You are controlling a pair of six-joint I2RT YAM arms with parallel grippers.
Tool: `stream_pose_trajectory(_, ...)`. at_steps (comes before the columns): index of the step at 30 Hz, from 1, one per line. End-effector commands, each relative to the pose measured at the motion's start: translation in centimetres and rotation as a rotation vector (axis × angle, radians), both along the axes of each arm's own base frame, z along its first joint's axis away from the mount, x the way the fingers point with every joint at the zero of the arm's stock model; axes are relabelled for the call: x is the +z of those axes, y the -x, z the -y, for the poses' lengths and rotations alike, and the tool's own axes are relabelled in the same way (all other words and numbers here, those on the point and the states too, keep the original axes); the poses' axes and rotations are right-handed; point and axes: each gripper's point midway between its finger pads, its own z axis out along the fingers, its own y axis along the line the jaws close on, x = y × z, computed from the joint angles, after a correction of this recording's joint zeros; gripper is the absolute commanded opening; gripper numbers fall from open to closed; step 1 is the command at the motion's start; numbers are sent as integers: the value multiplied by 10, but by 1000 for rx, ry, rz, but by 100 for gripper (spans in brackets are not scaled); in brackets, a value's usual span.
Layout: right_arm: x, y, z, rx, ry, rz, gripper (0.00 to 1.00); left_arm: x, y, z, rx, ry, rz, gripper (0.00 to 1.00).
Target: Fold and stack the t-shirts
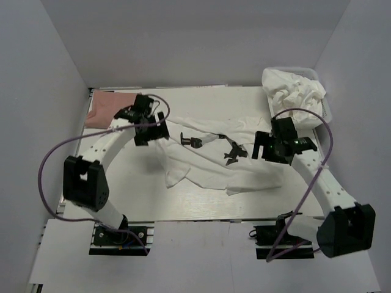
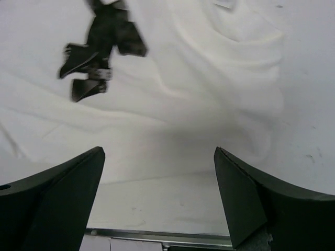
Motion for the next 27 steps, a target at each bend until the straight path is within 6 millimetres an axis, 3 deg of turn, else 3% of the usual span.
stream_pose_trajectory(1, 17, 11, -42, 199, -119, 87, 90, -24, 63, 22, -41, 122, -114, 100)
stream_pose_trajectory(4, 15, 36, -78, 339, -209, 51, 90, -54, 108, 16, -11, 72, -220, 98)
stream_pose_trajectory(6, 4, 57, -97, 427, -220, 0, 90, -70, 132, 18, -22, 72, -273, 97)
stream_pose_trajectory(11, -39, 96, -118, 519, -173, -155, 90, -89, 143, 43, -77, 142, -296, 86)
stream_pose_trajectory(13, -57, 98, -116, 497, -108, -191, 90, -101, 150, 46, -89, 134, -337, 82)
stream_pose_trajectory(17, -69, 89, -111, 442, -29, -176, 90, -113, 149, 50, -91, 112, -342, 74)
stream_pose_trajectory(20, -76, 92, -109, 432, 15, -188, 90, -116, 147, 54, -93, 117, -337, 62)
stream_pose_trajectory(23, -80, 95, -102, 421, 80, -190, 89, -123, 153, 56, -105, 119, -359, 44)
stream_pose_trajectory(24, -80, 97, -105, 434, 85, -189, 87, -124, 154, 53, -90, 107, -366, 17)
stream_pose_trajectory(25, -79, 98, -107, 437, 81, -188, 87, -128, 156, 48, -78, 77, -377, 2)
stream_pose_trajectory(27, -79, 104, -115, 474, 61, -190, 86, -125, 158, 44, -61, 58, -383, 0)
